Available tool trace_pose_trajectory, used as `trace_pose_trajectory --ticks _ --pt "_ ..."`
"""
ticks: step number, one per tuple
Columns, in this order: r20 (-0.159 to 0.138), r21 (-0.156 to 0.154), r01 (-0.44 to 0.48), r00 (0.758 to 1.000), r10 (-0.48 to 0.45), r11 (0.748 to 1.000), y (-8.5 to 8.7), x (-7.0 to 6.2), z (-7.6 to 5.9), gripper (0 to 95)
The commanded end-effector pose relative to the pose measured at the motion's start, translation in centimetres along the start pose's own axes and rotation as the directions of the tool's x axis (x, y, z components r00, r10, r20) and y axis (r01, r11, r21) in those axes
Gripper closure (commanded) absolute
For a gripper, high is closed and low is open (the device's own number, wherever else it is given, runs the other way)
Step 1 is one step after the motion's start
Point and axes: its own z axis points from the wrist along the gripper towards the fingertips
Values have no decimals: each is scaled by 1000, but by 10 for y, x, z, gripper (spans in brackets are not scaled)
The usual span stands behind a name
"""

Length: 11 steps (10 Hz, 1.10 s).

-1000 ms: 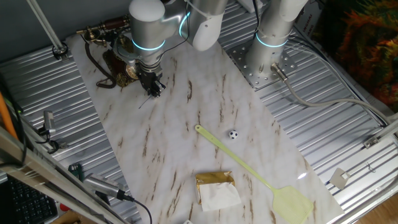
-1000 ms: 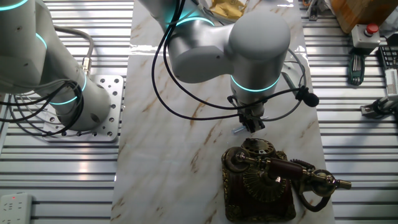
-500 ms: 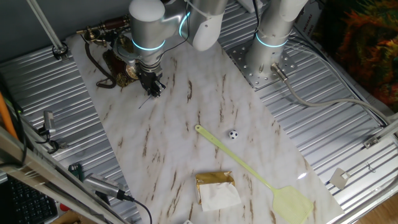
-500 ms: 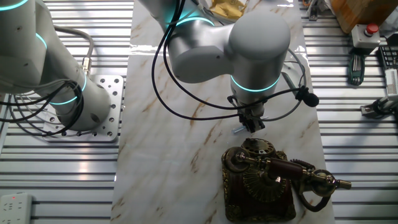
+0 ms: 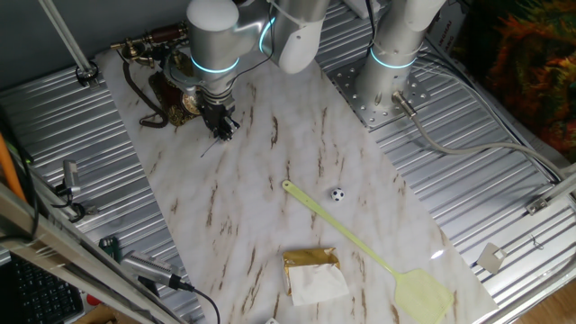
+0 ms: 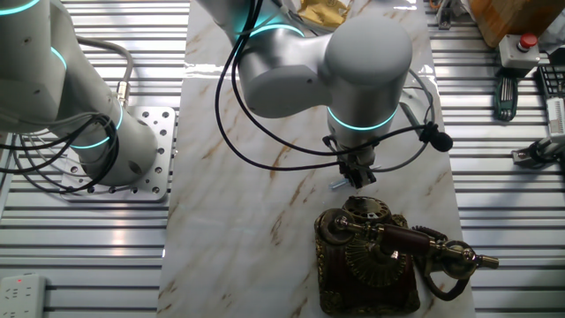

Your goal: Dial a number on an old rotary phone

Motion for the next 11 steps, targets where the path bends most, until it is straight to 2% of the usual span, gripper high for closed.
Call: trace_pose_trajectory --ticks 1,5,6,8,9,11 --pt "-1 1 1 1000 -1 1000 0 0 0 760" --pt "-1 1 1 1000 -1 1000 0 0 0 760" --pt "-15 -2 12 1000 -12 1000 1 0 5 760" --pt "-16 -2 14 1000 -14 1000 0 0 4 760" --pt "-25 -33 6 1000 -7 999 -1 0 2 760" --pt "-20 -16 13 1000 -13 1000 -3 0 1 760"
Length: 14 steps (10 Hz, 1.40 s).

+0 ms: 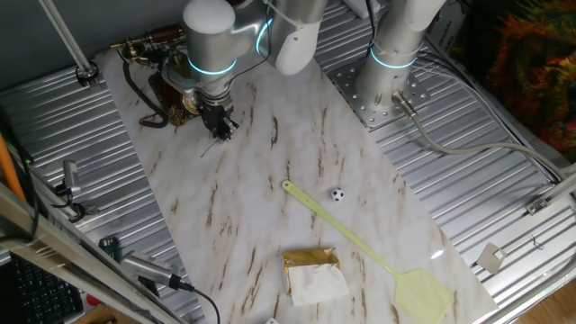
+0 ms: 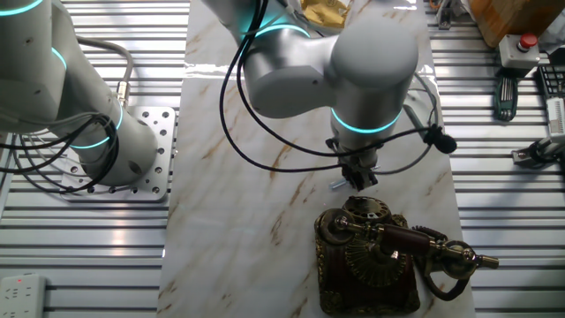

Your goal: Dial a number on an old rotary phone

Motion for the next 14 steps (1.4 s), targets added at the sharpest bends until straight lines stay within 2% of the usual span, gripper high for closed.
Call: trace_pose_trajectory --ticks 1,14 --pt "-7 -1 0 1000 0 1000 1 -2 -1 760" --pt "-7 -2 2 1000 -2 1000 2 -2 3 760"
